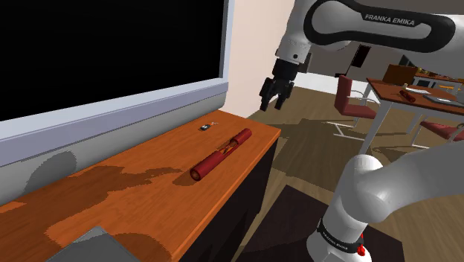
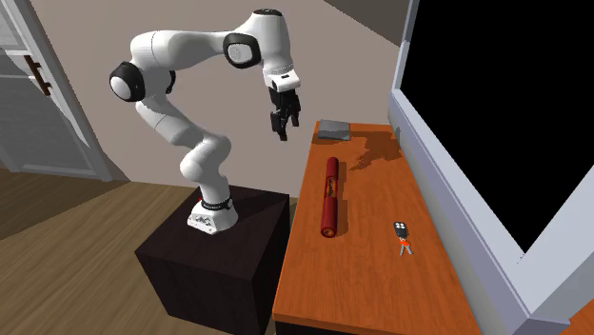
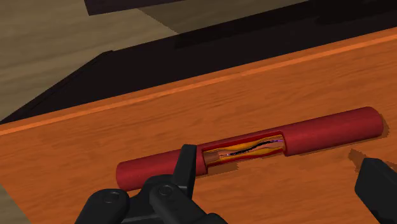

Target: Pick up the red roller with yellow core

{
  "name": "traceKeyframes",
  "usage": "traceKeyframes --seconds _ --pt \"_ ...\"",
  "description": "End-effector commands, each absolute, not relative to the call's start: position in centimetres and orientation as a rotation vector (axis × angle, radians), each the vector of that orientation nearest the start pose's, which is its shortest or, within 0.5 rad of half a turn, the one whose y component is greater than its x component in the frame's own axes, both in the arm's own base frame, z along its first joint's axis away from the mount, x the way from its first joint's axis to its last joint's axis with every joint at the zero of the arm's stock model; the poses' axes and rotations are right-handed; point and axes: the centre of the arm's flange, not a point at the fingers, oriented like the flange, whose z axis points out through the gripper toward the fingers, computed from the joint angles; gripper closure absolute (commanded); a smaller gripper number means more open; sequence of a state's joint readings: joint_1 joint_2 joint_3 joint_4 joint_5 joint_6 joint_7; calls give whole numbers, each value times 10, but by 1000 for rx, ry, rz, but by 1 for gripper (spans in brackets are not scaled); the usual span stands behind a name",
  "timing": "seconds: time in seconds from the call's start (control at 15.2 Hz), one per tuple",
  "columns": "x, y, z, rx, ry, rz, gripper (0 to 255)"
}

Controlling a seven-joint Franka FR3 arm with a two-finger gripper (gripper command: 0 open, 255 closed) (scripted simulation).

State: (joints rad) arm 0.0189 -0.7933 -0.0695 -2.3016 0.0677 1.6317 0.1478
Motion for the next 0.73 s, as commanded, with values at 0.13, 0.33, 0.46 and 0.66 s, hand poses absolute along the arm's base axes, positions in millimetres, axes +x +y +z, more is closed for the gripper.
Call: traceKeyframes --seconds 0.13,0.33,0.46,0.66 --pt "331 -1 608 -3000 469 -137 0" --pt "362 18 582 -2975 767 -80 0" --pt "384 27 563 -2942 964 -41 0" --pt "417 34 534 -2867 1258 19 0"
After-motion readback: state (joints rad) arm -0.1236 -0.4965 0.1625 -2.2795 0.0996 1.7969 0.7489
